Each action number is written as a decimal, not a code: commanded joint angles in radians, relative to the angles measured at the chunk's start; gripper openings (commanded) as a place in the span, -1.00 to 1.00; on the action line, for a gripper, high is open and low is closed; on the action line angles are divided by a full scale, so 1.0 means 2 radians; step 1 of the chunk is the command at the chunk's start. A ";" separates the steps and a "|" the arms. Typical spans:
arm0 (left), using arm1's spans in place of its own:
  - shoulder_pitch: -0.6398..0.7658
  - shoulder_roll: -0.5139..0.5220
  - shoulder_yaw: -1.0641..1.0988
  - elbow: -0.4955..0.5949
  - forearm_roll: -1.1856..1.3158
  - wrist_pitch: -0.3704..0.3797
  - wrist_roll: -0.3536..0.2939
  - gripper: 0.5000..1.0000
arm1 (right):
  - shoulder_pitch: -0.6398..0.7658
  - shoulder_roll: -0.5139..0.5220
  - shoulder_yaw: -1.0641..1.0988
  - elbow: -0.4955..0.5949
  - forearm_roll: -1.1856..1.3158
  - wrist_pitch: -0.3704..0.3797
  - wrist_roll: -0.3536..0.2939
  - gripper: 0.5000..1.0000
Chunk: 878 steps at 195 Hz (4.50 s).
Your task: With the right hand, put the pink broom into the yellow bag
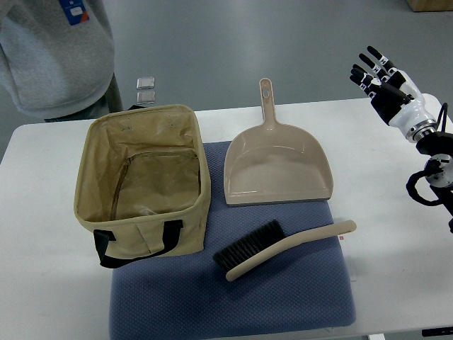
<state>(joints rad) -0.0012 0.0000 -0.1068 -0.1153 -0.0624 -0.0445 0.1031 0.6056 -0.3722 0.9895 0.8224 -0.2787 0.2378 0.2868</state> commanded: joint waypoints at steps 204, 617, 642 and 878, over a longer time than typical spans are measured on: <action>0.003 0.000 0.000 -0.002 0.000 0.002 0.000 1.00 | -0.009 -0.008 -0.007 0.005 -0.002 0.021 0.002 0.72; 0.003 0.000 0.000 -0.003 0.000 0.002 0.000 1.00 | 0.034 -0.103 -0.133 0.058 -0.246 0.166 0.070 0.56; 0.003 0.000 0.000 -0.003 0.000 0.002 0.000 1.00 | 0.045 -0.135 -0.173 0.113 -0.317 0.158 0.096 0.47; 0.003 0.000 0.000 -0.003 0.000 0.002 0.000 1.00 | 0.083 -0.234 -0.489 0.320 -0.664 -0.224 0.041 0.18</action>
<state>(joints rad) 0.0046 0.0000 -0.1058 -0.1211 -0.0627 -0.0408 0.1028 0.7715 -0.8413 0.0340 1.4666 -1.6027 -0.1913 0.3997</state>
